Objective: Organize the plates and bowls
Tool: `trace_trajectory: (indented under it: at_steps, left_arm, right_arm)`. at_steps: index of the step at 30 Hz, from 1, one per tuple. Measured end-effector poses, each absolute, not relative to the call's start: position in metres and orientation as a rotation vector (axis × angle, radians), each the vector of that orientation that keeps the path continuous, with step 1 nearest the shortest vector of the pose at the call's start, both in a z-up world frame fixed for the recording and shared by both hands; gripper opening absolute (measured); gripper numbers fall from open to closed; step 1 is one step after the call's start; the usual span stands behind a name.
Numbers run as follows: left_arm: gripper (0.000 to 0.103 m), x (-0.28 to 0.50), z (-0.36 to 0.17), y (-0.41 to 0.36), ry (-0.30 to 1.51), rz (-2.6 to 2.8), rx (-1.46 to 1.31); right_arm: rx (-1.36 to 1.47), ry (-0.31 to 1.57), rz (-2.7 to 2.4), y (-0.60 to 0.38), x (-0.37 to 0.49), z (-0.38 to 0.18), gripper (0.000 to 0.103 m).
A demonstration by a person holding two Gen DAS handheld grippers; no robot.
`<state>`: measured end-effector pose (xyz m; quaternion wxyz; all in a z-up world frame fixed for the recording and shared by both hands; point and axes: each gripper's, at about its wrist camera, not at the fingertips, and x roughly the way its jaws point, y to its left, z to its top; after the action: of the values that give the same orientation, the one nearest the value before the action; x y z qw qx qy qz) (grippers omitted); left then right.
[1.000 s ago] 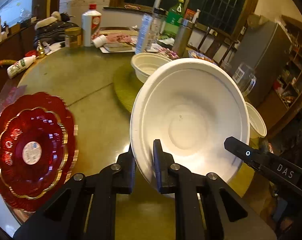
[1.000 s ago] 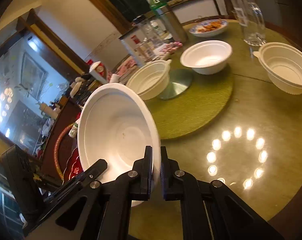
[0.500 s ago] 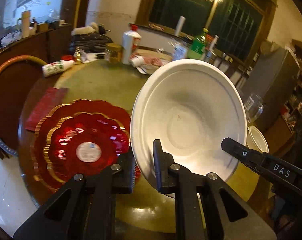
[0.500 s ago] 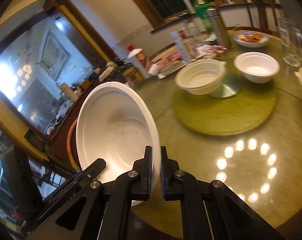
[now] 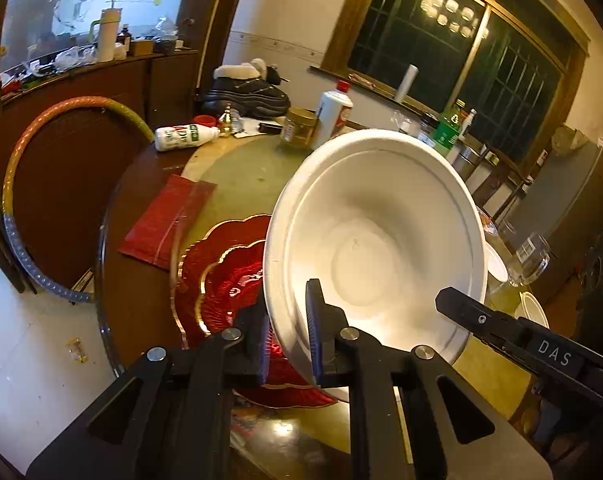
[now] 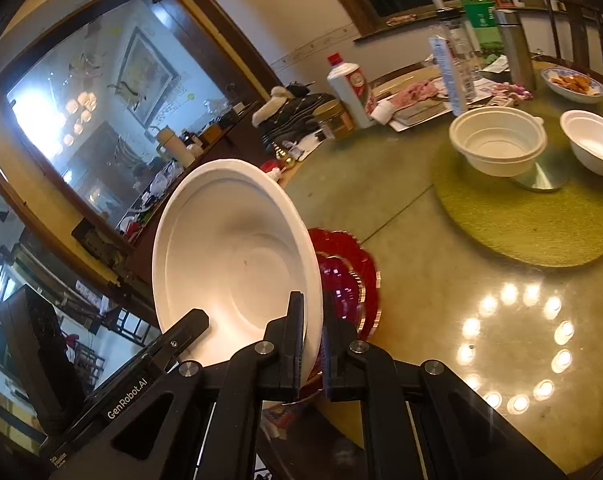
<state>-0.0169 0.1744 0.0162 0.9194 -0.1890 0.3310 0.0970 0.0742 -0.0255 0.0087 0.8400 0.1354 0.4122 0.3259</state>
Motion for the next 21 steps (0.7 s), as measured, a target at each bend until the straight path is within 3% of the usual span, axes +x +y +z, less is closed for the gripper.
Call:
trace_trajectory:
  at_steps: [21]
  left_arm:
    - [0.013, -0.012, -0.021, 0.195, 0.786, 0.231, -0.412]
  right_arm:
    - [0.251, 0.958, 0.68, 0.003, 0.084, -0.022, 0.007]
